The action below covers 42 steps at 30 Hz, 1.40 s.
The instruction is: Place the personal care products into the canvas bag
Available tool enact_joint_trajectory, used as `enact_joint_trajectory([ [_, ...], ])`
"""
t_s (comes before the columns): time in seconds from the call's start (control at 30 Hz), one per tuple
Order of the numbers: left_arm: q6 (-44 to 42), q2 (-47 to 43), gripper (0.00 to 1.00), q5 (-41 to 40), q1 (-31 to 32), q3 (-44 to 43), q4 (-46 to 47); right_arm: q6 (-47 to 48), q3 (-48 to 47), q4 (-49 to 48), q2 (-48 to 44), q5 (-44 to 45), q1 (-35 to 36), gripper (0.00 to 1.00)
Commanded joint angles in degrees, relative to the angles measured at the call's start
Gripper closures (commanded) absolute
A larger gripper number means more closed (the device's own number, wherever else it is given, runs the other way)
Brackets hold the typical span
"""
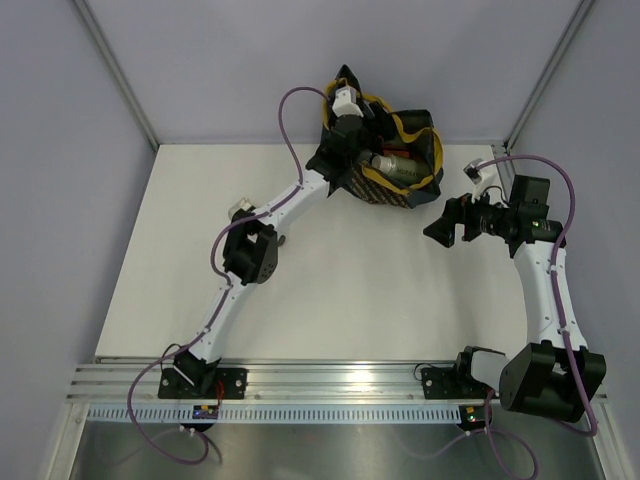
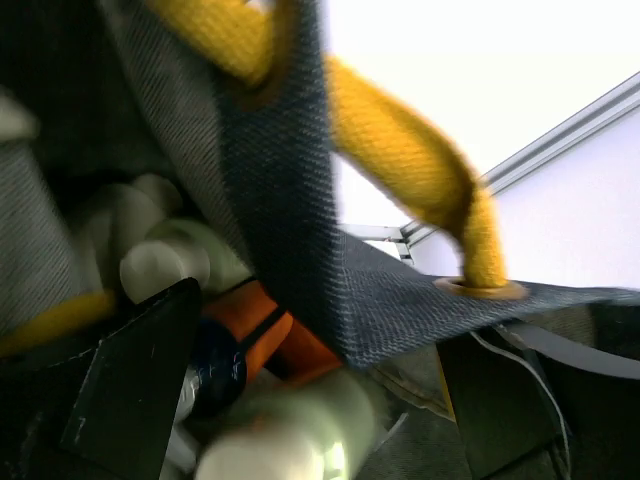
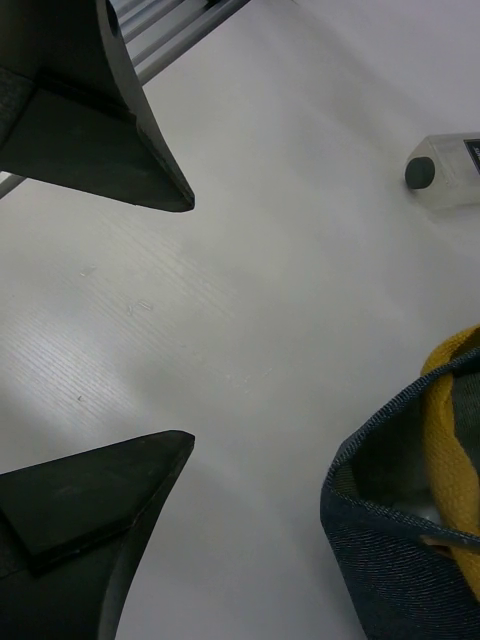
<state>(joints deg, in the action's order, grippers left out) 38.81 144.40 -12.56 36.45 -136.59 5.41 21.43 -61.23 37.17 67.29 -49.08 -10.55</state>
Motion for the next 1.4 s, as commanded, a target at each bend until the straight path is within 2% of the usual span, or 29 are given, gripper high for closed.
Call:
enact_joint_trajectory([
  [0.0,-3.37,-10.25,0.01,0.68,-0.85,0.01,6.46,2.38,-2.57,0.62,-0.23,-1.10,-0.18,0.01],
  [0.13,-5.84,-16.84,0.01,2.80,-1.38,1.68,2.87,5.98,-5.12,4.39,1.09,-3.21,0.09,0.01],
  [0.3,-10.58,-29.50,0.01,7.18,-3.22,13.35,-1.00,14.59,-11.36,9.50,1.44,-2.00,5.26,0.01],
  [0.37,-13.13,-37.03,0.01,8.86,-4.36,17.22,-5.57,16.35,-14.34,11.17,2.67,-1.20,9.65,0.01],
  [0.43,-17.26,-42.50,0.01,8.16,-4.45,22.23,-14.32,15.23,-15.67,11.52,3.99,-1.02,14.55,0.01],
  [0.5,-20.25,-51.47,0.01,6.68,-4.45,26.62,-19.10,13.73,-16.02,10.48,6.26,1.60,18.87,0.00],
  [0.53,-21.05,-54.98,0.01,6.06,-4.45,33.08,-21.47,12.94,-15.94,8.73,7.32,3.79,24.46,0.00],
  [0.57,-21.58,-62.50,0.01,5.62,-4.45,37.24,-21.75,11.11,-16.28,7.93,9.94,6.34,27.65,0.00],
  [0.6,-22.54,-66.31,0.01,4.74,-4.45,41.45,-21.41,9.87,-16.72,7.14,11.62,11.93,30.99,0.01],
  [0.63,-22.98,-70.18,0.01,4.65,-4.54,49.76,-20.97,6.90,-17.60,5.48,13.73,14.77,34.24,0.00],
  [0.67,-23.25,-73.79,0.01,4.56,-4.63,53.50,-20.71,4.78,-18.65,4.76,15.92,17.67,40.28,0.01],
  [0.7,-23.60,-80.61,0.01,4.65,-4.63,56.76,-20.62,2.24,-22.14,4.15,21.51,23.71,43.12,0.01],
  [0.73,-23.43,-83.90,0.01,4.65,-4.72,59.84,-20.70,0.04,-24.87,4.05,25.05,25.68,45.24,0.00],
  [0.77,-23.25,-87.15,0.01,4.47,-4.72,65.26,-20.70,-4.68,-31.43,4.58,28.39,27.01,48.83,0.00],
  [0.83,-21.41,-95.59,0.01,3.77,-4.72,69.69,-21.84,-12.76,-38.92,6.06,39.64,31.31,51.66,0.01],
  [0.87,-20.80,-98.05,0.01,3.16,-4.72,73.28,-22.37,-15.43,-46.10,6.16,46.46,32.98,52.81,0.01],
  [0.97,-18.25,-106.15,0.01,-0.27,-4.72,78.30,-25.88,-23.43,-58.07,5.29,57.38,44.47,56.86,0.01],
  [1.07,-16.75,-111.78,0.01,-3.61,-4.72,80.60,-29.48,-25.73,-68.09,3.97,66.35,50.55,59.23,0.01],
  [1.2,-15.78,-115.56,0.01,-6.68,-4.80,83.06,-33.35,-28.28,-78.15,3.71,74.56,51.36,59.41,0.01],
  [1.37,-14.47,-117.41,0.01,-7.75,-4.81,85.70,-34.50,-29.52,-80.18,0.37,79.13,51.88,59.41,0.01],
])
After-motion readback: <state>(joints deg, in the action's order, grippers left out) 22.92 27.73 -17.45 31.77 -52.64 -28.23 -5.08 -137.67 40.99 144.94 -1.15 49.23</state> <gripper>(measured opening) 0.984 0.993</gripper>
